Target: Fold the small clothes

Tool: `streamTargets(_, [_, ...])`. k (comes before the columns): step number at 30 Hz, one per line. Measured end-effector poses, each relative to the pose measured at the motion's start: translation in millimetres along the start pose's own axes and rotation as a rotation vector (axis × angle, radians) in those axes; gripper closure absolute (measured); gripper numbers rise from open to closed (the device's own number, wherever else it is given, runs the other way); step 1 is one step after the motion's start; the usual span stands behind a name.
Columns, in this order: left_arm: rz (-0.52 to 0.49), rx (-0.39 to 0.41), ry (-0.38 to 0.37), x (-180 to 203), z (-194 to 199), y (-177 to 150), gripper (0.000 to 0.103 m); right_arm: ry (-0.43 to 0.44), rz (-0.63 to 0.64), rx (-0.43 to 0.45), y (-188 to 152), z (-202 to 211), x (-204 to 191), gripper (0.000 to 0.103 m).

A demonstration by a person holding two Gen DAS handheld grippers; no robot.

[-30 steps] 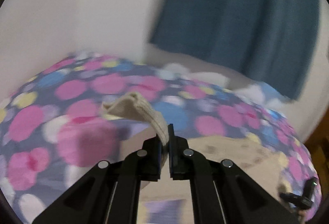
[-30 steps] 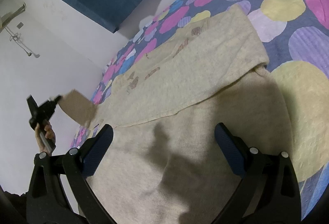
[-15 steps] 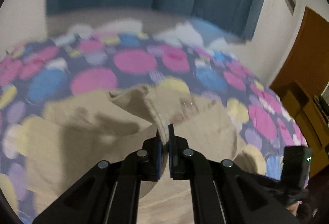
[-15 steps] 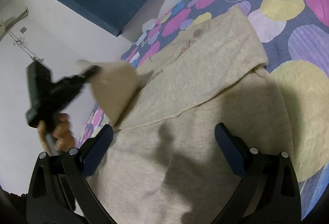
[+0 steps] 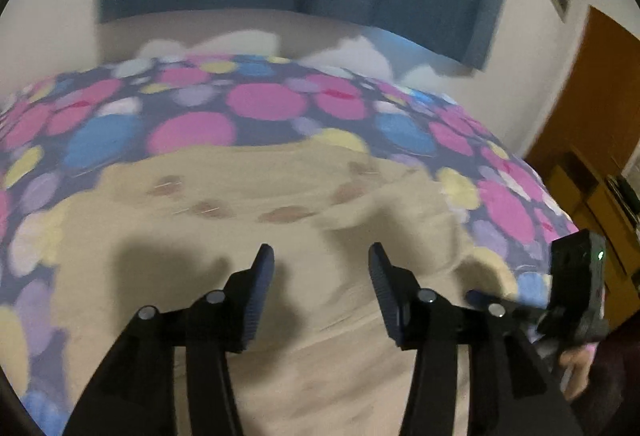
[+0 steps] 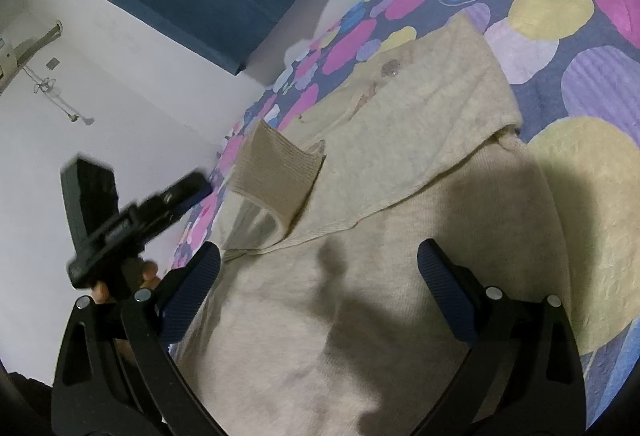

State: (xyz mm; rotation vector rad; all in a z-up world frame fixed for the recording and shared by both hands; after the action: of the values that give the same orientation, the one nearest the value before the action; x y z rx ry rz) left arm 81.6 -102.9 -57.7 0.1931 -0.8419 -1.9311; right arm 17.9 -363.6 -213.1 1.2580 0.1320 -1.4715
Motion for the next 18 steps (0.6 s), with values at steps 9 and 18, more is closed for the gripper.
streamTargets(9, [0.170,-0.060,0.281,-146,21,-61,0.054,0.005,-0.055,-0.030,23,-5,-33,0.013])
streamTargets(18, [0.261,-0.097,0.276,-176,11,-82,0.054,-0.136,-0.219,-0.102,38,-58,11,0.042])
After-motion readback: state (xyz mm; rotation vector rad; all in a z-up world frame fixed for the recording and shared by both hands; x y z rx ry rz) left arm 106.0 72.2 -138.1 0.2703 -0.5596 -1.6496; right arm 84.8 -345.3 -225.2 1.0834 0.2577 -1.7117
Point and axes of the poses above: each gripper's, at about its wrist camera, not at the fingertips, and z roughly against the way its jaws point, x to its right, y to its top, the point moved 9 cm from there along -z, roughly the way its jaws point, and after that the axes turned 7 degrees about -x, right-handed, at the moved point
